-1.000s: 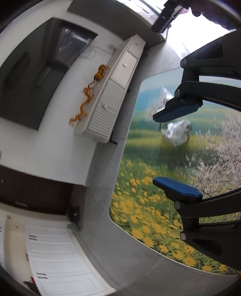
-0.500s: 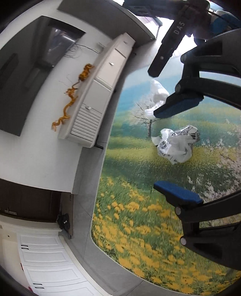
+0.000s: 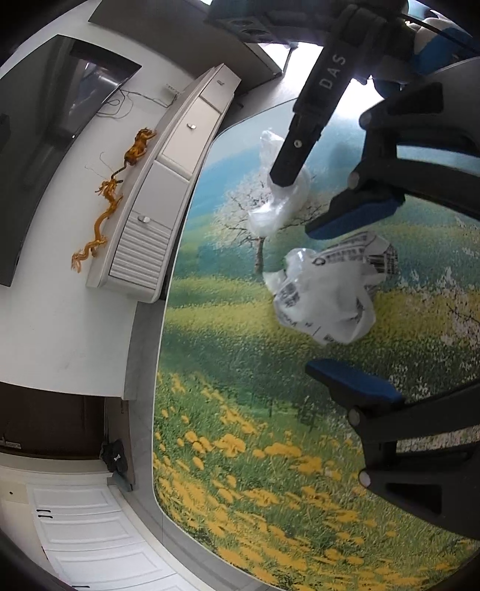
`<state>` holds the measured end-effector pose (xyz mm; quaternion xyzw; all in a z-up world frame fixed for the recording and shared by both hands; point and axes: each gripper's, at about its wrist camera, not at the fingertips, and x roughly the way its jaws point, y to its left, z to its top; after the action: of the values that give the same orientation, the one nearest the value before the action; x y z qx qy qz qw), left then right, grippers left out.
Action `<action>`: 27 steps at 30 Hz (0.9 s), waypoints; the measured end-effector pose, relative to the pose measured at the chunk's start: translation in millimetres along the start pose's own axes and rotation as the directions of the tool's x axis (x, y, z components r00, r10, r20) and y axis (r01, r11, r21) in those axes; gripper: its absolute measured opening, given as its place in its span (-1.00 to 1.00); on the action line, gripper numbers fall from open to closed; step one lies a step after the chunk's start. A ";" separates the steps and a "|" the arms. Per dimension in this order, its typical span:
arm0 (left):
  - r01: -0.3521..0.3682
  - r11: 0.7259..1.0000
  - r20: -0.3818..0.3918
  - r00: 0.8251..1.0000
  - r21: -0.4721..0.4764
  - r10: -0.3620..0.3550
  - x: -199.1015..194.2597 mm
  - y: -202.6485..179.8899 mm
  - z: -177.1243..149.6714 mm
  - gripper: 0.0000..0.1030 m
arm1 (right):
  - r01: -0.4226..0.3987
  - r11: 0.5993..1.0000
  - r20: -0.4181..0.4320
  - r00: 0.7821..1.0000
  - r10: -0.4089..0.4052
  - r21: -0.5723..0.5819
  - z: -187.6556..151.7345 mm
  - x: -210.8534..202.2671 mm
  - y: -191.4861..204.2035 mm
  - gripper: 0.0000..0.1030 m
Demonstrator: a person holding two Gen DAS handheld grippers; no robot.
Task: Collect trash
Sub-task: 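Grasp the white plastic bag with the left gripper while the right grasps the clear bag, then carry the white bag and clear bag over the trash bin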
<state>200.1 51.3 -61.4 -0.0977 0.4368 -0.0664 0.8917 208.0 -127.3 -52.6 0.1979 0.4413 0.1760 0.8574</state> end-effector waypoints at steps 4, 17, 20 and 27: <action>0.018 1.000 -0.006 1.000 -0.001 -0.018 1.2 -0.2 -4.3 -0.09 | -0.007 1.000 0.013 1.000 0.007 -0.009 -3.0 -5.0 2.1 -0.40; 0.062 0.998 0.015 0.998 -0.034 -0.061 -18.6 1.7 -20.5 -0.23 | 0.015 1.000 0.069 0.997 -0.016 0.013 -15.8 -41.3 -2.6 -0.42; 0.076 0.996 0.032 0.997 -0.042 -0.075 -29.3 3.6 -22.9 -0.24 | 0.033 0.999 0.080 0.996 -0.035 0.022 -21.5 -54.3 -5.0 -0.42; 0.119 0.991 0.069 0.991 -0.059 -0.115 -54.7 11.5 -26.9 -0.25 | 0.066 0.997 0.101 0.993 -0.069 0.037 -38.1 -83.3 -4.1 -0.42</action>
<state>145.8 70.5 -38.3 -0.1533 0.4027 -0.1017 0.8966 131.4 -163.4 -17.7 0.2061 0.4063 0.1291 0.8808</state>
